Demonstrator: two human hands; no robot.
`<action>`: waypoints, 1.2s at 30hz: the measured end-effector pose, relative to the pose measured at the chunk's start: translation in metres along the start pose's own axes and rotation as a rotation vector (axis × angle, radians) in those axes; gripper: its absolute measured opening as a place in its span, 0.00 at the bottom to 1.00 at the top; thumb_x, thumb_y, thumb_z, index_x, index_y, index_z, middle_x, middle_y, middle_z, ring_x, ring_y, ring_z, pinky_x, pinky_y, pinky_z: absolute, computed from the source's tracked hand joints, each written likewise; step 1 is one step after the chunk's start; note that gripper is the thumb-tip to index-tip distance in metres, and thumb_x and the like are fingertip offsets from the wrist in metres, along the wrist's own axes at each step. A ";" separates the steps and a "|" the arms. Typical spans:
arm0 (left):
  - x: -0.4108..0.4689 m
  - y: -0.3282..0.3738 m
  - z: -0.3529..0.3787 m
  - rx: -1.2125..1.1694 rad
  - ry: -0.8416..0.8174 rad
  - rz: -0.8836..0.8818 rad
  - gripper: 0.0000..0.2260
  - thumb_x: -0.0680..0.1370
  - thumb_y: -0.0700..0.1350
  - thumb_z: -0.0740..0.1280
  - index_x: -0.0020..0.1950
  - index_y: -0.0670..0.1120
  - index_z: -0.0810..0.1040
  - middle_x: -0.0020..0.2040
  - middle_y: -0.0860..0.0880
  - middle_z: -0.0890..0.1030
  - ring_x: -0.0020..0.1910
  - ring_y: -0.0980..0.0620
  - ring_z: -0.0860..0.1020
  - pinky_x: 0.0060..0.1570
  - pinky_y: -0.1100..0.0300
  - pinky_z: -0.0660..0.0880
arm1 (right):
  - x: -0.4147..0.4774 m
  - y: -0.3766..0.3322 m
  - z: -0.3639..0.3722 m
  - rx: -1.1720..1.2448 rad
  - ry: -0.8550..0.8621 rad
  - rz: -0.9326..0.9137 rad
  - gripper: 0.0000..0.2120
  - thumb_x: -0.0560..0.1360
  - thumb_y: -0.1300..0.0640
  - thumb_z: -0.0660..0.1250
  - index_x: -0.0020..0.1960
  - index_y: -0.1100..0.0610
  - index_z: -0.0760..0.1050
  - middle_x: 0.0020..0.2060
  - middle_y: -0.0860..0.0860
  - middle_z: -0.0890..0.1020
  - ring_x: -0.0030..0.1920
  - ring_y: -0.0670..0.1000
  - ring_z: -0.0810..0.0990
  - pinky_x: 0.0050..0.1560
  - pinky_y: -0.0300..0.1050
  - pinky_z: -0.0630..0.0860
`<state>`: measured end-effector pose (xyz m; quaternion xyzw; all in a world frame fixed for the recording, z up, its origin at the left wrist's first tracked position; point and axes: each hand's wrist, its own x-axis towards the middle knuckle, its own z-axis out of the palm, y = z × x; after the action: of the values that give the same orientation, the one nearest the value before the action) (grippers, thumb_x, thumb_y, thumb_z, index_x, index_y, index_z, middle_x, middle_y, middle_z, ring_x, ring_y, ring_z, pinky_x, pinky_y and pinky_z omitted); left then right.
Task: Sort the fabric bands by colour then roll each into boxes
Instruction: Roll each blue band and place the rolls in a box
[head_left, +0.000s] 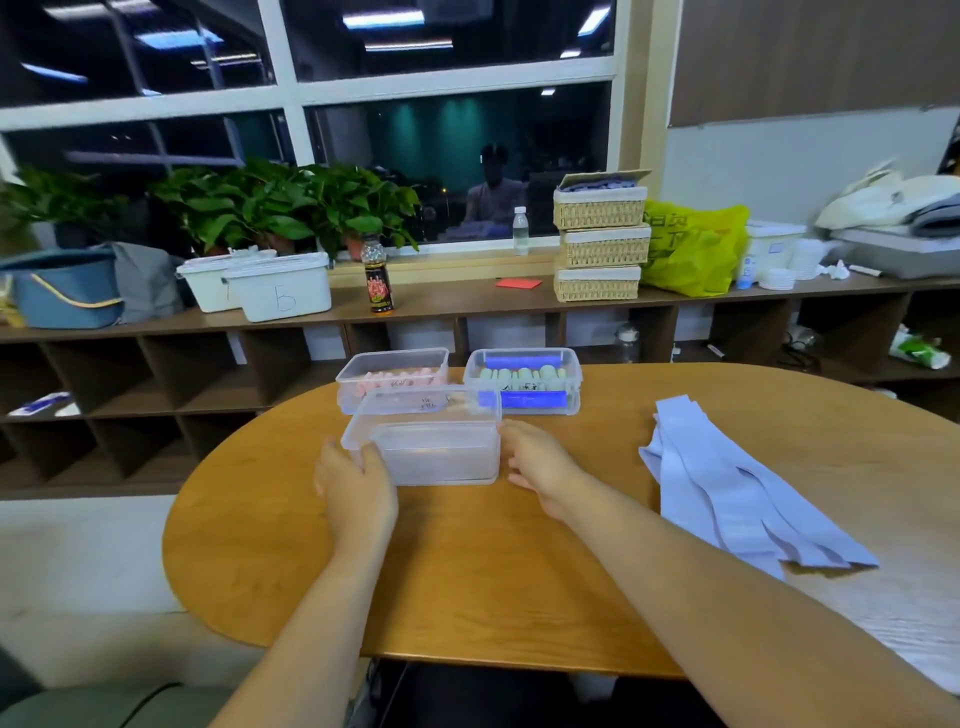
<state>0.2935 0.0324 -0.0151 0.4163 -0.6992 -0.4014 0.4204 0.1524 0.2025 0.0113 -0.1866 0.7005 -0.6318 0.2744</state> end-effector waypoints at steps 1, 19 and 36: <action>-0.008 0.002 0.000 0.053 0.038 0.116 0.22 0.86 0.48 0.62 0.78 0.42 0.67 0.76 0.43 0.71 0.78 0.42 0.66 0.77 0.46 0.64 | -0.003 -0.001 -0.007 -0.005 0.020 -0.012 0.10 0.86 0.46 0.61 0.64 0.42 0.78 0.61 0.42 0.81 0.59 0.47 0.78 0.66 0.50 0.77; -0.116 0.057 0.126 0.253 -0.661 0.974 0.11 0.85 0.51 0.61 0.65 0.51 0.78 0.61 0.56 0.79 0.63 0.56 0.74 0.64 0.52 0.74 | 0.030 -0.002 -0.264 -0.734 0.430 -0.046 0.11 0.80 0.57 0.67 0.60 0.54 0.83 0.56 0.55 0.85 0.56 0.58 0.83 0.57 0.51 0.80; -0.105 0.046 0.125 0.159 -0.611 0.665 0.08 0.85 0.54 0.63 0.63 0.60 0.76 0.56 0.63 0.77 0.59 0.66 0.74 0.57 0.66 0.73 | 0.017 -0.025 -0.263 -0.719 0.560 -0.288 0.10 0.77 0.49 0.66 0.51 0.45 0.86 0.41 0.44 0.85 0.41 0.49 0.80 0.36 0.43 0.72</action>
<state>0.1982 0.1710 -0.0400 0.0629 -0.9154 -0.2941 0.2675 -0.0267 0.3947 0.0467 -0.1875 0.8886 -0.4071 -0.0973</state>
